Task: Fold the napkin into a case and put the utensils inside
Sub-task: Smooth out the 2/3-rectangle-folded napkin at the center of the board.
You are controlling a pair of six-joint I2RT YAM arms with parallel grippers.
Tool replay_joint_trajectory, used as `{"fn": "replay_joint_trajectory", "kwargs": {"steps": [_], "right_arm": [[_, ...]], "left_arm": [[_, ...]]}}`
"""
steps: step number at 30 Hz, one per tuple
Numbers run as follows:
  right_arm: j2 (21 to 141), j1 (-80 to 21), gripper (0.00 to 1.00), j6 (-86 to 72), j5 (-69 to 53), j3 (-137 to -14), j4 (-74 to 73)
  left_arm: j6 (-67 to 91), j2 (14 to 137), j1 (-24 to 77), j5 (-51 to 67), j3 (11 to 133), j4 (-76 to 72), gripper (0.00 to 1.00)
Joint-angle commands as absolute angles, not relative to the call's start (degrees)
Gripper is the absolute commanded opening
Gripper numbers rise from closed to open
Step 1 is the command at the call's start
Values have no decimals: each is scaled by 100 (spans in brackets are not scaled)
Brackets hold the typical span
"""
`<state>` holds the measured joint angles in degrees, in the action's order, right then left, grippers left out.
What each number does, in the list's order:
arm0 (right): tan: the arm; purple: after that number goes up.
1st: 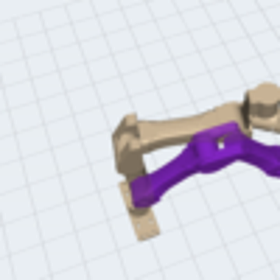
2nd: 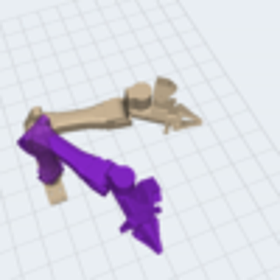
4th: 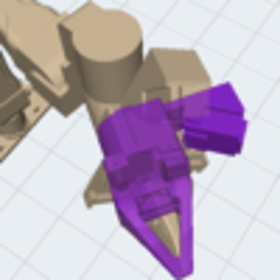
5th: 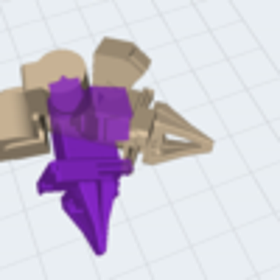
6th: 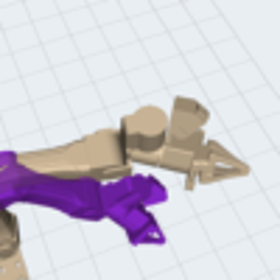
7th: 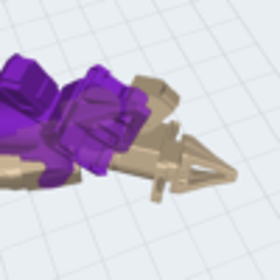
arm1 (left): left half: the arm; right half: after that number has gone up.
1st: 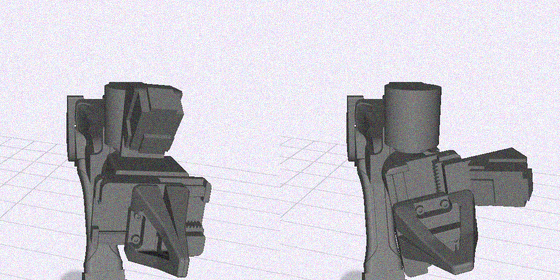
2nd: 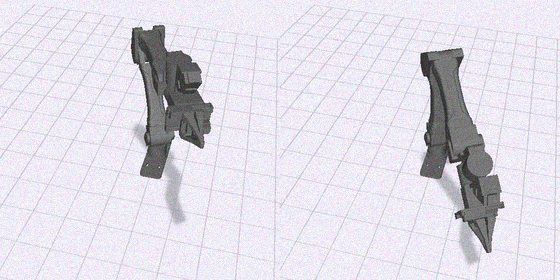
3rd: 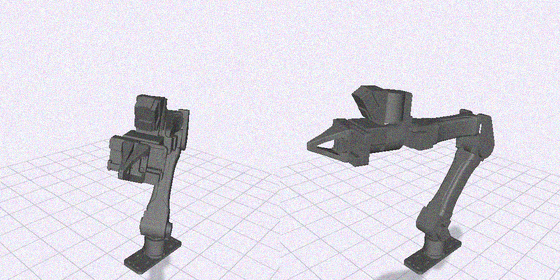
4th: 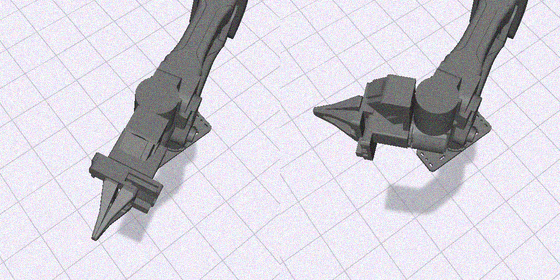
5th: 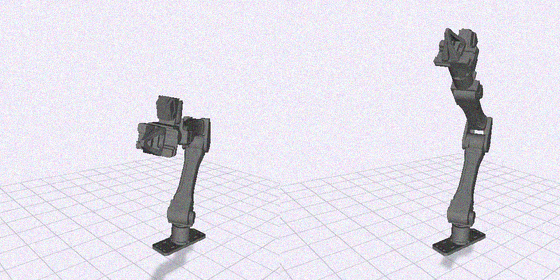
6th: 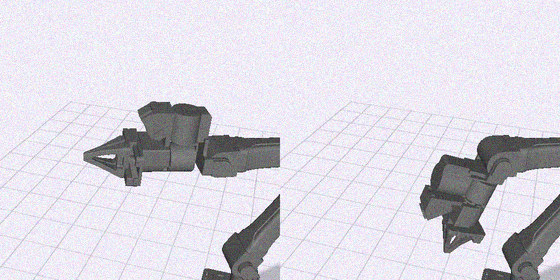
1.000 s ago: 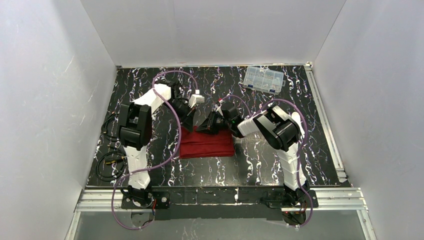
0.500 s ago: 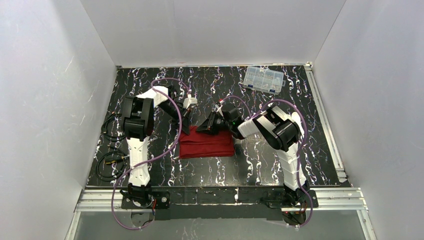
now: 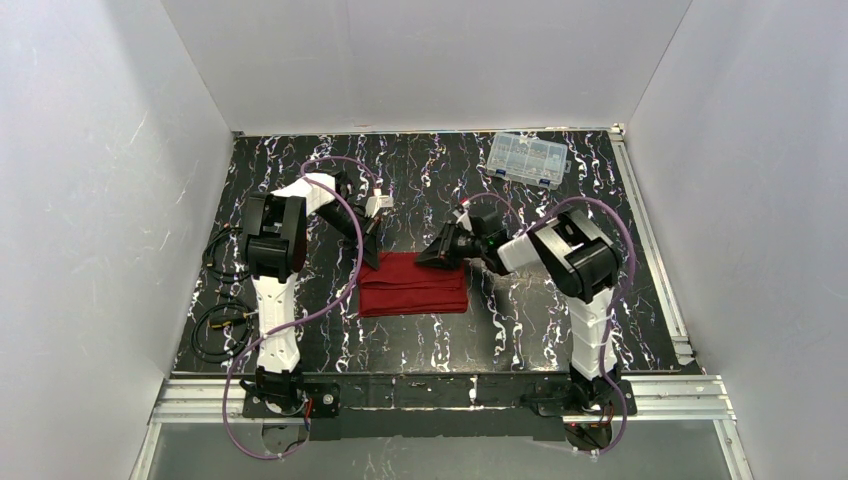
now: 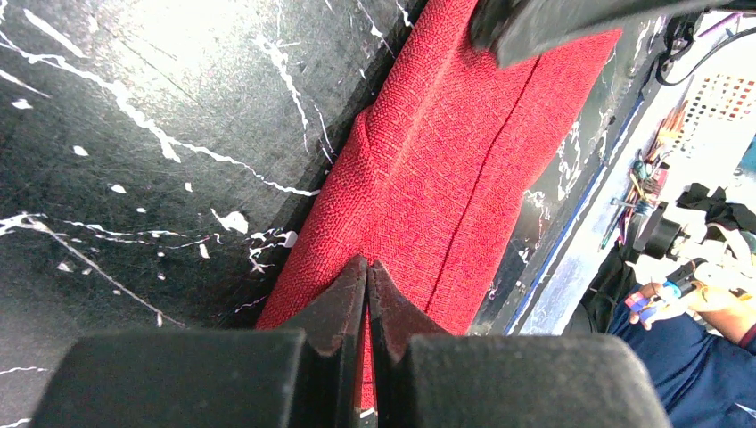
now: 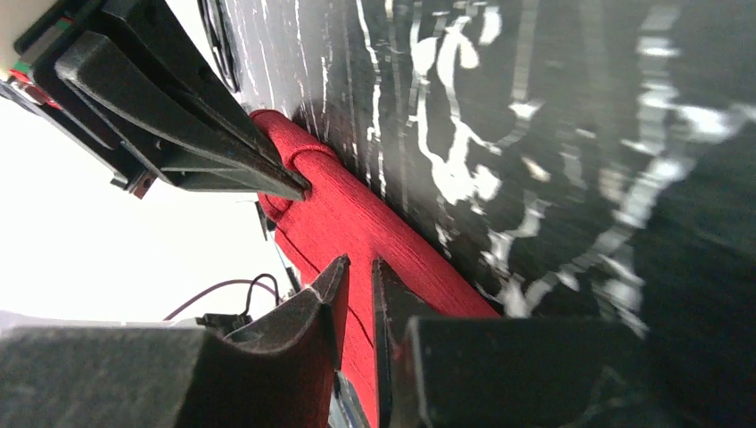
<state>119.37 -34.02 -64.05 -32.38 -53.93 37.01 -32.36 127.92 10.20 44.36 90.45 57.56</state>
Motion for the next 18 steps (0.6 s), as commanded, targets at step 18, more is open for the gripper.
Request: {"fn": "replay_joint_trajectory", "kwargs": {"steps": [18], "right_arm": [[10716,-2100,32,-4363,-3218,-5191,953]], "left_arm": [[-3526,12396,1037,3513,8729,5501,0]]}}
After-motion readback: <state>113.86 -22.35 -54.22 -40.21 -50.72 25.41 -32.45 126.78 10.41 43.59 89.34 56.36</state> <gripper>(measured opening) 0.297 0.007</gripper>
